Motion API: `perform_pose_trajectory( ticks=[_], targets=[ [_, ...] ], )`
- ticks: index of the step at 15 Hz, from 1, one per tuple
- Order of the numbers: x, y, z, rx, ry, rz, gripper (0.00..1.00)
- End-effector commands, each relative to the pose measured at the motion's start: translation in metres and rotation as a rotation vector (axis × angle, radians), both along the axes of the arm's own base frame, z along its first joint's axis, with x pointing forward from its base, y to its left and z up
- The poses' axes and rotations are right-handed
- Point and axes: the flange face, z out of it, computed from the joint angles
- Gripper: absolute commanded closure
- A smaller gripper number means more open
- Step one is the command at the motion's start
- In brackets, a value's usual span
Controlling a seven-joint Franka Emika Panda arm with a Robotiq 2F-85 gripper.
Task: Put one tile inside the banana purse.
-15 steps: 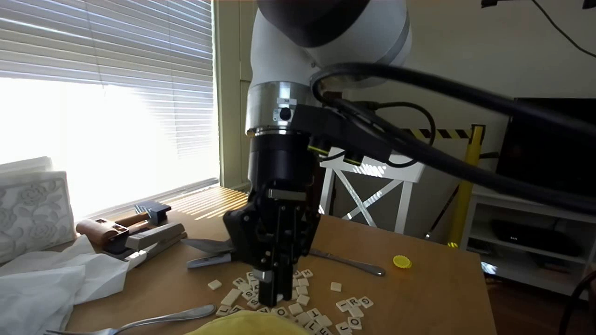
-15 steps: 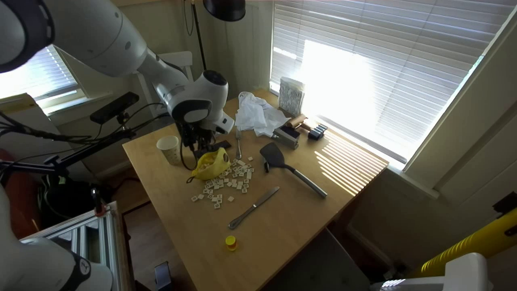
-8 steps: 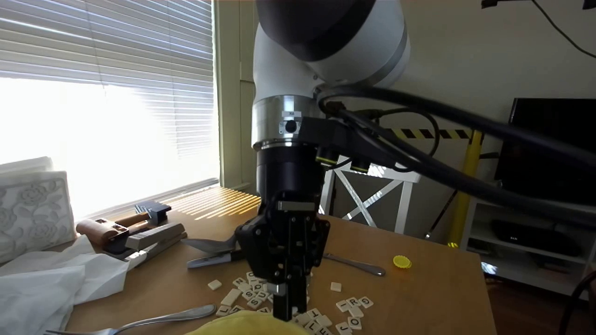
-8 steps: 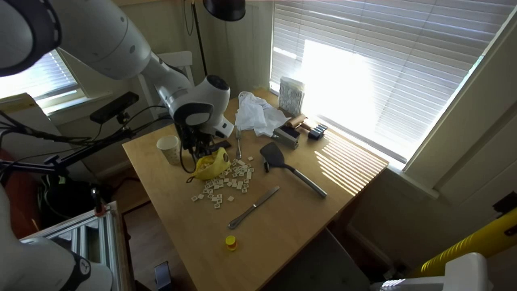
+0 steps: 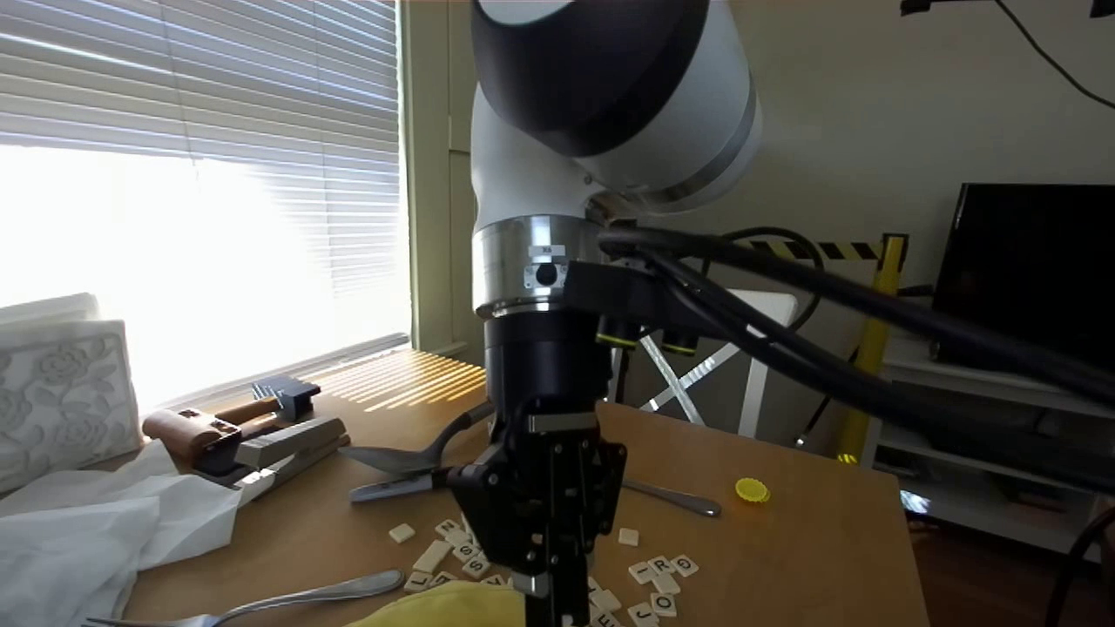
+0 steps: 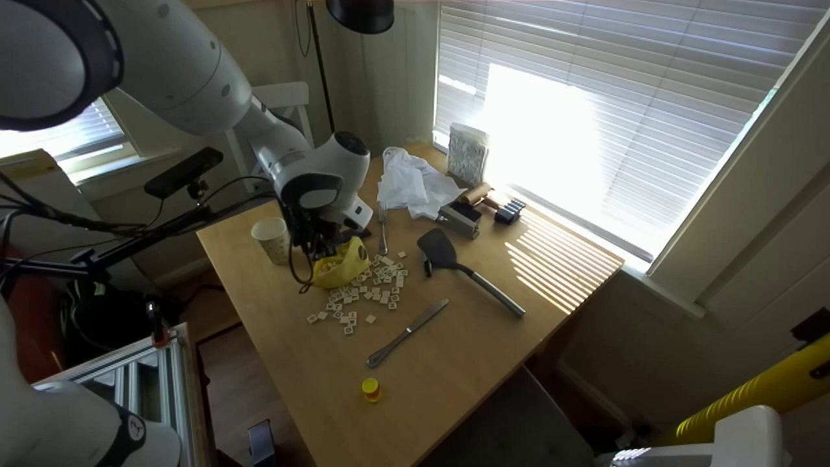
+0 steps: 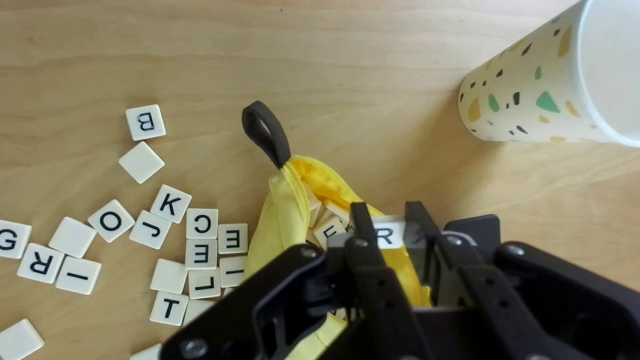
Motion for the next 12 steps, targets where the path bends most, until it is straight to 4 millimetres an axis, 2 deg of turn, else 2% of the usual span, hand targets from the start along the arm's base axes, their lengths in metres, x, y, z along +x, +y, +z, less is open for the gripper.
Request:
perform_pose_trajectory(
  ticks=[1,2,3,12],
  targets=[
    [0.0048,0.0008,-0.0009,0.009,0.012,-0.009,0.95],
    [0.0054,0.0,-0.0004,0.009,0.01,-0.012,0.95],
    [0.0013,-0.0013,-0.001,-0.001,0.002,-0.003,0.78],
    [0.0025,-0.0014,-0.0003,0.0,0.0,-0.004,0.78]
  ],
)
